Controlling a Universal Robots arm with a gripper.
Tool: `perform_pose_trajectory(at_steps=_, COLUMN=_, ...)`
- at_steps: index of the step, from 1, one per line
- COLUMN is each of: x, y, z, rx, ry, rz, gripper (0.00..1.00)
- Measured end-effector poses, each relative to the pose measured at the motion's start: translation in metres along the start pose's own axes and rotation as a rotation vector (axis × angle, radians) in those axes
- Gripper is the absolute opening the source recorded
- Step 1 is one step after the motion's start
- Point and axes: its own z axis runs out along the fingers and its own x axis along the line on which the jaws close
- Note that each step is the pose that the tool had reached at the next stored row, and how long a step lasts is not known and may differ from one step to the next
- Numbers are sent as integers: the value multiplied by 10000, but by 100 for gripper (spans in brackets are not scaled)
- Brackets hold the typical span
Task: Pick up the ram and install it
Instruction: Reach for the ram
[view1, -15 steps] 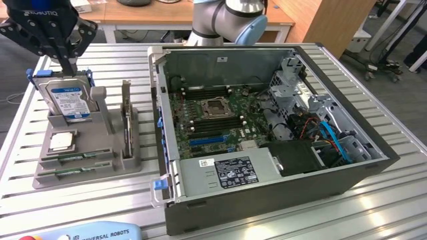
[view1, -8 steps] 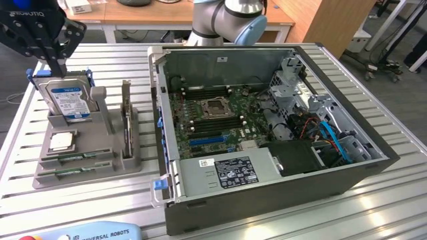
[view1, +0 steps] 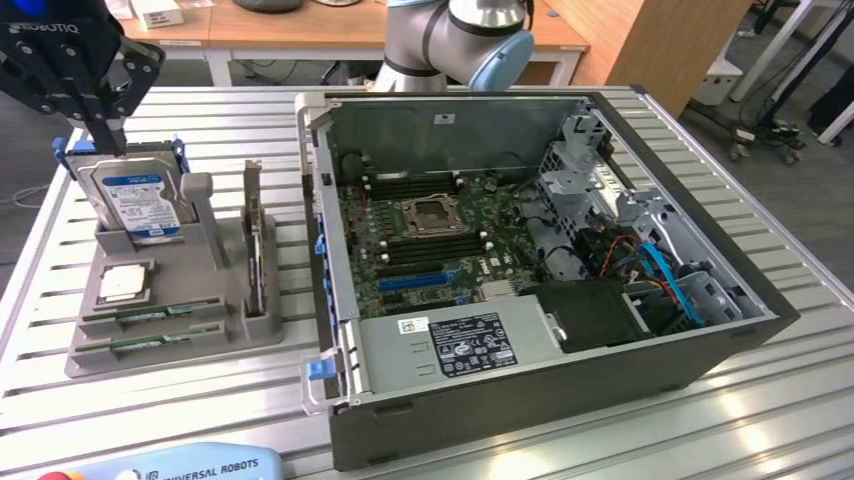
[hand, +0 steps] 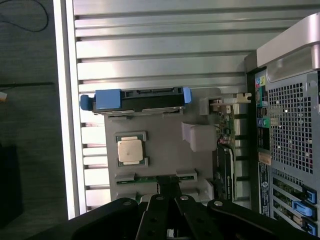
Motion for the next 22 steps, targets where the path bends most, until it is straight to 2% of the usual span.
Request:
perform_pose_trajectory(at_steps=9, x=0, y=-19, z=-1, rx=0, ry=0, rz=1, gripper=10)
perform_pose_trajectory(at_steps=22, x=-13, y=-180, z=-7, rx=-1, ry=0, rz=1, gripper=10)
